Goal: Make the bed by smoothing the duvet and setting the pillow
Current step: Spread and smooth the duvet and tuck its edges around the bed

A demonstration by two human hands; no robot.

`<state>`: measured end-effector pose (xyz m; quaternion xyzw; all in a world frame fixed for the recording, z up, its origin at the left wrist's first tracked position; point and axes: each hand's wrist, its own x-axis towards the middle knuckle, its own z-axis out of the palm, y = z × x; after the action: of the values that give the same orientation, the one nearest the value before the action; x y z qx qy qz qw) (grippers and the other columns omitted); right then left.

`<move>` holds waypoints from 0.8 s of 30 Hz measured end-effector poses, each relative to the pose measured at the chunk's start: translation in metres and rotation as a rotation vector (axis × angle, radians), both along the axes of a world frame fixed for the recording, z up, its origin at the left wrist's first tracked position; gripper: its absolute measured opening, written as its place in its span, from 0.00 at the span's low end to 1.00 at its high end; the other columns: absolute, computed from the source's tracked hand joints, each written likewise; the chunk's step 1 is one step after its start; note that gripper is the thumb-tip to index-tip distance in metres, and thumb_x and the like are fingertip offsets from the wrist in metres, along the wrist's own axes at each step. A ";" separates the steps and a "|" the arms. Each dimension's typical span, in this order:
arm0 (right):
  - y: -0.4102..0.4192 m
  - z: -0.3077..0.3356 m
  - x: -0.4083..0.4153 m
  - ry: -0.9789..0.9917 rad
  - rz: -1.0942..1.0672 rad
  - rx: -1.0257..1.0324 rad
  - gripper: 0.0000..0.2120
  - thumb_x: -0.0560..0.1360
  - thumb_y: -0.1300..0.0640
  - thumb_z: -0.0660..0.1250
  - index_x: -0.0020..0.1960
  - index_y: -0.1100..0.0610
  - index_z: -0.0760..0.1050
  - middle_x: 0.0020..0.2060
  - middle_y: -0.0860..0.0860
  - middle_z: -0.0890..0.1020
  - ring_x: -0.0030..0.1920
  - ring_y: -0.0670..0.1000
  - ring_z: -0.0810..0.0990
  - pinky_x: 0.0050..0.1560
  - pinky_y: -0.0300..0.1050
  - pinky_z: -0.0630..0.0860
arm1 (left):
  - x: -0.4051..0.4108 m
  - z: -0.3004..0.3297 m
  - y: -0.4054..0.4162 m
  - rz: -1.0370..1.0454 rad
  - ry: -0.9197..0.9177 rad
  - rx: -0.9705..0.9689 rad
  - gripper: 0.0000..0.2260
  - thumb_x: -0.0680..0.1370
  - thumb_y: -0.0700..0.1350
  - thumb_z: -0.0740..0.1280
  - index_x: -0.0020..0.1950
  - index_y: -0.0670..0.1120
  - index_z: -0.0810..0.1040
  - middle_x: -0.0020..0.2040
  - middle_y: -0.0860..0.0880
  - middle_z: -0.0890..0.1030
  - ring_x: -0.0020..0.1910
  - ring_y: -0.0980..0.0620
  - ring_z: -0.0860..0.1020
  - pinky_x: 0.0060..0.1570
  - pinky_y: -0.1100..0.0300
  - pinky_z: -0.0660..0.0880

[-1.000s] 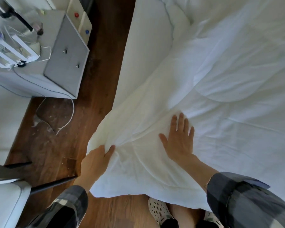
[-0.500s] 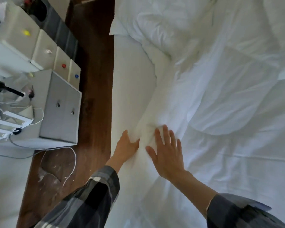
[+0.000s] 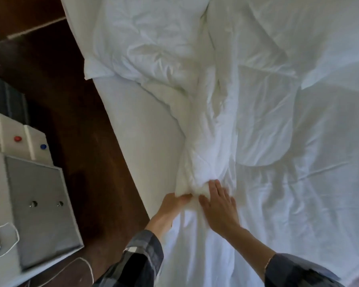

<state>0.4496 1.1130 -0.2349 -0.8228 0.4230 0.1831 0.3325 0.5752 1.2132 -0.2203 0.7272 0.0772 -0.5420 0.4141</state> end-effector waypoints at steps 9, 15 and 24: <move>0.108 0.013 0.036 0.197 -0.023 0.073 0.37 0.79 0.38 0.56 0.80 0.51 0.43 0.80 0.51 0.43 0.79 0.58 0.46 0.76 0.60 0.52 | 0.058 0.026 0.121 0.043 -0.134 0.060 0.01 0.74 0.40 0.73 0.42 0.44 0.83 0.47 0.36 0.85 0.46 0.38 0.84 0.49 0.43 0.81; 0.135 0.004 0.053 0.165 -0.082 0.102 0.30 0.79 0.42 0.58 0.76 0.53 0.56 0.77 0.53 0.56 0.75 0.59 0.58 0.71 0.60 0.62 | 0.063 0.041 0.109 -0.158 -0.072 -0.023 0.25 0.78 0.66 0.63 0.51 0.46 0.84 0.45 0.47 0.86 0.45 0.48 0.85 0.49 0.51 0.81; 0.176 0.071 0.028 -0.365 -0.935 -0.053 0.15 0.80 0.44 0.50 0.56 0.51 0.71 0.56 0.48 0.75 0.55 0.53 0.75 0.55 0.52 0.73 | 0.044 0.065 0.025 -0.284 0.039 -0.119 0.14 0.74 0.47 0.76 0.56 0.42 0.83 0.48 0.45 0.87 0.48 0.45 0.84 0.44 0.57 0.83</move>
<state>0.4777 1.2886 -0.1638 -0.5721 0.6859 -0.1430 0.4264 0.6194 1.2383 -0.1549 0.6943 -0.0509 -0.6128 0.3740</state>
